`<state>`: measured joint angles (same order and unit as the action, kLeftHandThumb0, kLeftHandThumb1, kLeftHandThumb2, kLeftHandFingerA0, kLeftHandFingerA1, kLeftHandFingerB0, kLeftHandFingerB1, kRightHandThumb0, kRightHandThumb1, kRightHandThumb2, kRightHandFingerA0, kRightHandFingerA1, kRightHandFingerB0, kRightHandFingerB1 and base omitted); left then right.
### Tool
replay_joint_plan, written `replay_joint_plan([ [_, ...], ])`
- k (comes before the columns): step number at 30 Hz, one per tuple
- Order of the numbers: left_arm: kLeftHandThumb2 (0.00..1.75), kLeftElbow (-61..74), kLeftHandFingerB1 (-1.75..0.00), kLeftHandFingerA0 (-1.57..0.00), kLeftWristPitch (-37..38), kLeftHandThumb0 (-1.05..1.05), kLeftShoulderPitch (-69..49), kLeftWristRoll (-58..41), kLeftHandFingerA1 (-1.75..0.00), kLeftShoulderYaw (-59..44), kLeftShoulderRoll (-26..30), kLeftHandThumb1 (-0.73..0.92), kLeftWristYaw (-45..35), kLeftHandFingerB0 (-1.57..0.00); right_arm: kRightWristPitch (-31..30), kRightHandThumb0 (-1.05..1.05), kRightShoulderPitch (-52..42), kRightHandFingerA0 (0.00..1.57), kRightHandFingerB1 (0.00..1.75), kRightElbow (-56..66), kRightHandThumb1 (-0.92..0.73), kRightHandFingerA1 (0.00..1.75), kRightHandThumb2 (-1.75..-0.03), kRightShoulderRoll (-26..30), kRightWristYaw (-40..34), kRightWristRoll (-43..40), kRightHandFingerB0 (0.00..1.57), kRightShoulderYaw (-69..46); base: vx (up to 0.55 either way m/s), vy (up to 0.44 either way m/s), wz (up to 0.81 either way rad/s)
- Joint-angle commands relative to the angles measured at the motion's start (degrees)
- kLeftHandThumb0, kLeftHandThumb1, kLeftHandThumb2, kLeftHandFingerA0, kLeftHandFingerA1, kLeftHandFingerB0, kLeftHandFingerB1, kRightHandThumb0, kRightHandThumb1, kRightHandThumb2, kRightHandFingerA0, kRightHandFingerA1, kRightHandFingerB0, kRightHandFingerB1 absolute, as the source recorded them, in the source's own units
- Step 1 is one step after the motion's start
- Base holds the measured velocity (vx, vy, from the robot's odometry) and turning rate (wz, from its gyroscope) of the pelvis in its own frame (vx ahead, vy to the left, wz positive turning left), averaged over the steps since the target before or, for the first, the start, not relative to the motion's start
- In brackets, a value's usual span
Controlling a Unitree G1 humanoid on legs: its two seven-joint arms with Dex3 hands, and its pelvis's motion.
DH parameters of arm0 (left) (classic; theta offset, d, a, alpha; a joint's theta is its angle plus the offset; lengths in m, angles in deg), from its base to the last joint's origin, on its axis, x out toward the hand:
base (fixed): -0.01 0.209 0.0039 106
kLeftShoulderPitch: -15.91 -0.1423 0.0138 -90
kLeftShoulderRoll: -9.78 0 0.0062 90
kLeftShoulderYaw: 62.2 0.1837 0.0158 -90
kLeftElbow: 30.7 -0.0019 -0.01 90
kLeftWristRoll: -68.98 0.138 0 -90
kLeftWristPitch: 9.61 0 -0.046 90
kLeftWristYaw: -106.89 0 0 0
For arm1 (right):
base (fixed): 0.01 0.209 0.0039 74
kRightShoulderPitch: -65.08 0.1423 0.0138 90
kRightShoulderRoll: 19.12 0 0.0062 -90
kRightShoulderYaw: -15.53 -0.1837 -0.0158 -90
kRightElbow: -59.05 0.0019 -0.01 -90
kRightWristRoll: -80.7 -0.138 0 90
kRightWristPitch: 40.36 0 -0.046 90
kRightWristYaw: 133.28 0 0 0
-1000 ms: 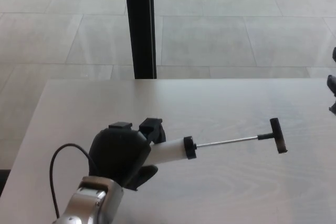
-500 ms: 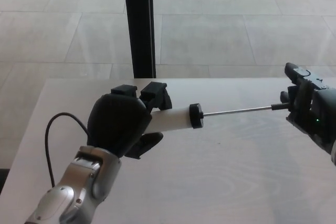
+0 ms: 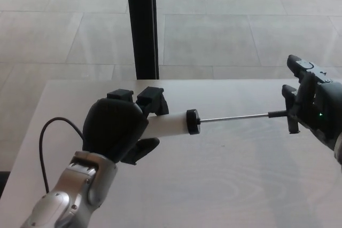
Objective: The robot uses its left hand to lift the air pump kept on the middle of the desk and use the right hand to compress the handle
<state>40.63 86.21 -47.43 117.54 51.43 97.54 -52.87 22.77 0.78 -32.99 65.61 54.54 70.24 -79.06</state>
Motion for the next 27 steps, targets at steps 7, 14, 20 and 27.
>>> replay_joint_plan([
  [7,1.12,-1.51,-1.59,-0.90,2.29,-0.15,0.93,-0.42,-1.75,0.07,-0.02,0.50,3.09,-0.73,-3.42,-1.04,1.14,0.00,0.04,1.71,-0.92,0.10,-1.30,-3.01,-1.24,-0.23,0.00,1.46,0.00,0.000,0.00],
  [14,1.14,-2.23,-1.58,-0.92,2.21,-0.14,2.37,-0.54,-1.75,-0.30,-0.85,0.50,4.41,-0.73,-4.34,-1.00,-1.18,0.00,0.08,3.95,-0.92,0.12,-1.31,-6.75,-3.25,1.50,0.00,4.51,0.00,0.000,0.00],
  [20,1.18,-1.49,-1.55,-0.91,-0.34,-0.18,3.03,-1.04,-1.75,-1.51,-2.63,0.46,3.68,-0.78,-1.90,-0.97,-3.26,0.00,0.11,3.51,-0.92,0.12,-1.31,-8.83,-3.81,2.16,0.00,5.53,0.00,0.000,0.00],
  [27,1.12,-0.26,-1.51,-0.94,-3.24,-0.15,2.57,-0.66,-1.75,-1.54,-4.41,0.50,1.43,-0.77,-1.15,-0.98,-2.09,0.00,0.09,2.99,-0.92,0.13,-1.32,-10.67,-6.20,3.64,0.00,5.41,0.00,0.000,0.00],
])
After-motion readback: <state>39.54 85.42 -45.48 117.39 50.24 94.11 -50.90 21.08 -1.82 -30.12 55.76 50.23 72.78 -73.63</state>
